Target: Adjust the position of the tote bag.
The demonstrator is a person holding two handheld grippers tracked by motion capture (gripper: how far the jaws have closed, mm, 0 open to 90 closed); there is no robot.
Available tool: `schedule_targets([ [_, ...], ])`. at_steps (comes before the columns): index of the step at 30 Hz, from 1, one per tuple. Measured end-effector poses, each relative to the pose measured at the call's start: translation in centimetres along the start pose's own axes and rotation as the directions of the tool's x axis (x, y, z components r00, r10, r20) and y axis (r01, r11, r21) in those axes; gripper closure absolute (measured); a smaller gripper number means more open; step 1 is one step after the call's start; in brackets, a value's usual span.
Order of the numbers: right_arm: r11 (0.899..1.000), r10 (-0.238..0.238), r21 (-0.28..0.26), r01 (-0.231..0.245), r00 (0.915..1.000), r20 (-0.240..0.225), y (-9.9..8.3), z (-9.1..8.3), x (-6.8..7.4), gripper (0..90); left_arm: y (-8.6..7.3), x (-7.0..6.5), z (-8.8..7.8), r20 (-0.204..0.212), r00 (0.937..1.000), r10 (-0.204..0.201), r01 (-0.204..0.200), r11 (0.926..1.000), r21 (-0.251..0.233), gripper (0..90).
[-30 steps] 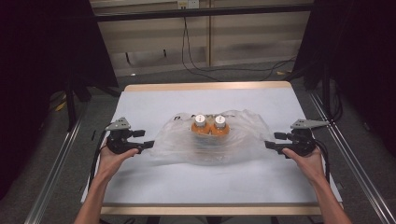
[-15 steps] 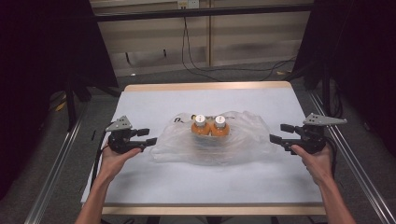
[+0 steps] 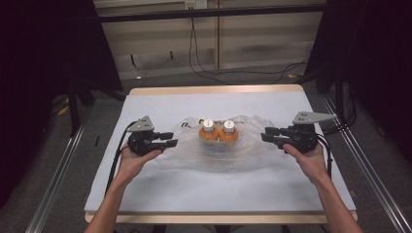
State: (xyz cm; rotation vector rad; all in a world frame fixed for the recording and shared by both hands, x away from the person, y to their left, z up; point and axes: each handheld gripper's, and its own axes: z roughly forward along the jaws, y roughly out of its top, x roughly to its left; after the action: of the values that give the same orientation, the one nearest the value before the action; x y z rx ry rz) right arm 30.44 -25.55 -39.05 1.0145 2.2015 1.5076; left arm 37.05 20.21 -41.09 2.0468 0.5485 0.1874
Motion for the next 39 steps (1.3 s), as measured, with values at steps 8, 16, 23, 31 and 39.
schedule_targets([
  [8,0.996,-0.059,0.063,0.062,0.9967,-0.056,2.2,3.7,0.9,82.6,2.6,0.0,2.5,0.037,0.999,0.025,-0.024,0.9995,-0.021,71.4],
  [16,0.99,-0.064,0.121,0.072,0.9955,-0.069,2.2,6.0,0.6,90.0,3.6,-0.2,5.2,0.077,0.9955,0.055,-0.057,0.9983,0.016,86.5],
  [23,0.98,-0.071,0.183,0.084,0.9944,-0.078,1.2,7.5,0.5,90.0,2.8,-0.6,6.7,0.09,0.9932,0.074,-0.081,0.9937,0.077,90.0],
  [31,0.952,-0.106,0.279,0.125,0.991,-0.081,0.2,9.1,0.7,90.0,1.8,-1.1,7.9,0.083,0.9871,0.137,-0.15,0.9715,0.183,90.0],
  [39,0.92,-0.106,0.369,0.129,0.991,-0.082,-1.4,11.1,-0.2,90.0,1.3,-1.2,9.7,0.048,0.9813,0.186,-0.192,0.9449,0.265,90.0],
])
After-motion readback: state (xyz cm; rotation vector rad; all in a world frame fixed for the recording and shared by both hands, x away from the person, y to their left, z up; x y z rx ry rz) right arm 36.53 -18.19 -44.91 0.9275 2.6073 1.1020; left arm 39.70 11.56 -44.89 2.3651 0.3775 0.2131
